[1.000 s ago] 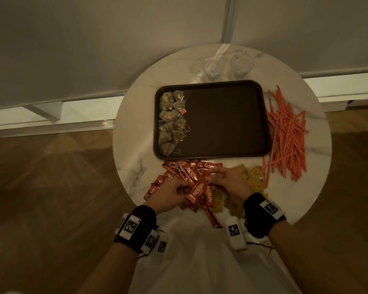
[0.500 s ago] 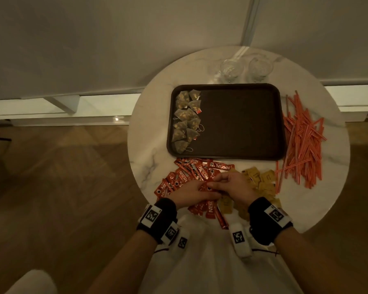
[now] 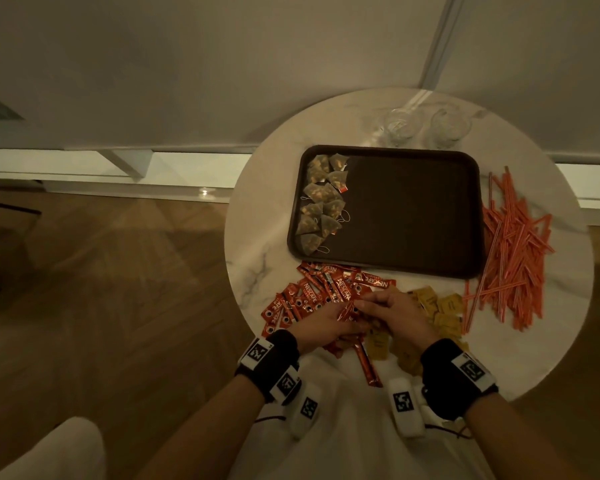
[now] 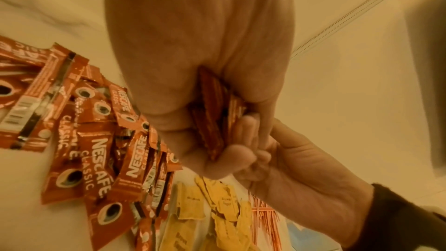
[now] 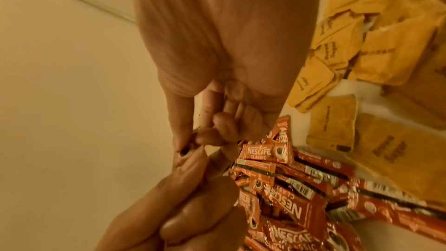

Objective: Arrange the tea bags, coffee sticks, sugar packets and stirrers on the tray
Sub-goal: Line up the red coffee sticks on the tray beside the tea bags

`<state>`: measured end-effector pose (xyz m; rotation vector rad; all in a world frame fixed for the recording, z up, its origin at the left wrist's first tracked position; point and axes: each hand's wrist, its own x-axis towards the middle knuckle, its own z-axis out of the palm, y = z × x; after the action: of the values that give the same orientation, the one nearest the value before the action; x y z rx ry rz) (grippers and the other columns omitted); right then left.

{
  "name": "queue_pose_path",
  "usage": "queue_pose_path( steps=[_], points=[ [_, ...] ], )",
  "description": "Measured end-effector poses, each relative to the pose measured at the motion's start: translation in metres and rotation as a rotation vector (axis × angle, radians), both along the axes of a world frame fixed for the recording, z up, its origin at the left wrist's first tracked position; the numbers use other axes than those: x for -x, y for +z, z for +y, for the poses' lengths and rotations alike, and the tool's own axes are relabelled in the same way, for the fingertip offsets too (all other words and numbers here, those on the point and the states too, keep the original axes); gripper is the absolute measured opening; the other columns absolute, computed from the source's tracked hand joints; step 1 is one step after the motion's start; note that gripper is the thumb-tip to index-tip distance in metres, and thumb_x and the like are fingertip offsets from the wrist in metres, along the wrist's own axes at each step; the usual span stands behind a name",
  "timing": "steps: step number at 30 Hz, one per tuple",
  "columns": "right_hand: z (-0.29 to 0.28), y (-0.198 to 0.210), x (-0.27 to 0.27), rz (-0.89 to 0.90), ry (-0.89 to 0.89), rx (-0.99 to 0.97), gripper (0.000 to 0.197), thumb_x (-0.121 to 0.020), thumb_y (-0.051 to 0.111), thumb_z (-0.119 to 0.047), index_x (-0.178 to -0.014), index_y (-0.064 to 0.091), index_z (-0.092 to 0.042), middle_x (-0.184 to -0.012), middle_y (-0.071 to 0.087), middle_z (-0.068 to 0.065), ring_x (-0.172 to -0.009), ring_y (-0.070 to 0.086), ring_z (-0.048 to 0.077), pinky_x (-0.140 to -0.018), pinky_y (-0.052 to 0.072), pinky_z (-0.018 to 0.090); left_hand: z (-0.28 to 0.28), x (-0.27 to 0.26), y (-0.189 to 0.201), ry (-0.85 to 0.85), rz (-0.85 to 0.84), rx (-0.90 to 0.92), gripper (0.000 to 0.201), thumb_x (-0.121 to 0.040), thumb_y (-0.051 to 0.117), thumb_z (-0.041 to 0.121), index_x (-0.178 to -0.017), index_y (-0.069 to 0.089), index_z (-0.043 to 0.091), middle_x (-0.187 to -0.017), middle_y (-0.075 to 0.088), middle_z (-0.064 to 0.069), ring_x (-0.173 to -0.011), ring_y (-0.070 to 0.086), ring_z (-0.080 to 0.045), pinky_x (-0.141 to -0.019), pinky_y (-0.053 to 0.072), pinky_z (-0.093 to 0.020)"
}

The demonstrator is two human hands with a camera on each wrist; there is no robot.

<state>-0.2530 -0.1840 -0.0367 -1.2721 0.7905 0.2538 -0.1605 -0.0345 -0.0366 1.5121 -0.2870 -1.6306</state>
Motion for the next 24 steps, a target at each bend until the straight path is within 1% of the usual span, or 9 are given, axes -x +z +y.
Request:
queue_pose_path(
  steps=[3, 6, 8, 11, 13, 15, 18, 21, 24],
  points=[
    [0.000, 0.000, -0.002, 0.016, 0.040, 0.024, 0.029, -0.075, 0.074, -0.028, -0.094, 0.072, -0.006, -0.057, 0.062, -0.004, -0.048, 0.052, 0.003, -0.052, 0.045, 0.018, 0.002, 0.000, -0.001, -0.013, -0.005, -0.020, 0.030, -0.095, 0.064, 0.025, -0.124, 0.055, 0.025, -0.093, 0.064, -0.007, -0.073, 0.057, -0.019, -0.061, 0.052, -0.026],
    [0.000, -0.002, -0.002, 0.016, 0.017, 0.048, 0.018, -0.077, 0.075, -0.025, -0.087, 0.073, -0.010, -0.059, 0.063, -0.002, -0.051, 0.052, 0.008, -0.056, 0.046, 0.023, 0.006, -0.011, -0.002, -0.042, -0.087, -0.044, 0.045, -0.093, 0.065, 0.037, -0.134, 0.050, 0.025, -0.111, 0.068, 0.002, -0.093, 0.066, -0.012, -0.082, 0.055, -0.027],
    [-0.001, -0.002, -0.002, 0.009, -0.017, 0.047, 0.007, -0.083, 0.073, -0.016, -0.087, 0.073, -0.011, -0.061, 0.066, -0.003, -0.050, 0.053, 0.006, -0.053, 0.046, 0.019, 0.018, -0.023, -0.001, 0.033, -0.219, -0.074, 0.037, -0.095, 0.061, 0.040, -0.129, 0.056, 0.028, -0.117, 0.066, 0.006, -0.106, 0.064, -0.011, -0.097, 0.050, -0.031],
    [-0.005, -0.003, 0.001, -0.004, -0.065, 0.033, 0.004, -0.084, 0.073, -0.010, -0.087, 0.073, -0.007, -0.065, 0.066, 0.000, -0.050, 0.052, 0.005, -0.050, 0.046, 0.015, 0.052, -0.042, -0.011, 0.435, -0.496, -0.137, 0.009, -0.097, 0.060, 0.023, -0.103, 0.066, 0.022, -0.105, 0.070, -0.004, -0.093, 0.069, -0.021, -0.076, 0.057, -0.029],
    [-0.009, -0.006, 0.003, 0.004, -0.079, 0.023, 0.003, -0.083, 0.074, -0.008, -0.086, 0.073, -0.006, -0.066, 0.065, 0.002, -0.050, 0.052, 0.006, -0.049, 0.045, 0.014, 0.080, -0.054, -0.026, 0.533, -0.733, -0.299, 0.005, -0.095, 0.062, 0.017, -0.097, 0.065, 0.019, -0.099, 0.067, -0.002, -0.088, 0.066, -0.019, -0.068, 0.050, -0.020],
    [-0.013, -0.008, 0.006, 0.020, -0.072, 0.029, 0.004, -0.082, 0.075, -0.010, -0.085, 0.072, -0.007, -0.066, 0.065, 0.001, -0.050, 0.052, 0.004, -0.049, 0.045, 0.013, 0.101, -0.061, -0.042, 0.398, -0.842, -0.461, 0.008, -0.095, 0.063, 0.021, -0.102, 0.064, 0.018, -0.101, 0.063, 0.001, -0.093, 0.062, -0.017, -0.073, 0.047, -0.022],
    [-0.017, -0.012, 0.009, 0.026, -0.066, 0.060, 0.007, -0.081, 0.076, -0.014, -0.085, 0.073, -0.009, -0.068, 0.065, -0.001, -0.051, 0.053, 0.004, -0.050, 0.045, 0.014, 0.113, -0.061, -0.058, 0.155, -0.844, -0.541, 0.026, -0.092, 0.067, 0.034, -0.110, 0.061, 0.016, -0.110, 0.052, 0.000, -0.099, 0.055, -0.017, -0.089, 0.050, -0.033],
    [-0.018, -0.015, 0.012, 0.032, -0.044, 0.077, 0.009, -0.081, 0.076, -0.015, -0.086, 0.073, -0.008, -0.070, 0.063, 0.002, -0.053, 0.051, 0.006, -0.050, 0.044, 0.015, 0.114, -0.058, -0.064, 0.030, -0.939, -0.563, 0.023, -0.089, 0.070, 0.034, -0.103, 0.060, 0.018, -0.108, 0.045, 0.000, -0.093, 0.051, -0.015, -0.081, 0.045, -0.028],
    [-0.019, -0.016, 0.012, 0.049, -0.010, 0.067, 0.012, -0.081, 0.075, -0.017, -0.087, 0.073, -0.006, -0.070, 0.063, 0.002, -0.056, 0.052, 0.008, -0.052, 0.044, 0.017, 0.115, -0.061, -0.064, 0.039, -0.953, -0.546, 0.014, -0.087, 0.073, 0.030, -0.090, 0.063, 0.020, -0.103, 0.050, -0.001, -0.092, 0.054, -0.020, -0.076, 0.042, -0.027]
  ],
)
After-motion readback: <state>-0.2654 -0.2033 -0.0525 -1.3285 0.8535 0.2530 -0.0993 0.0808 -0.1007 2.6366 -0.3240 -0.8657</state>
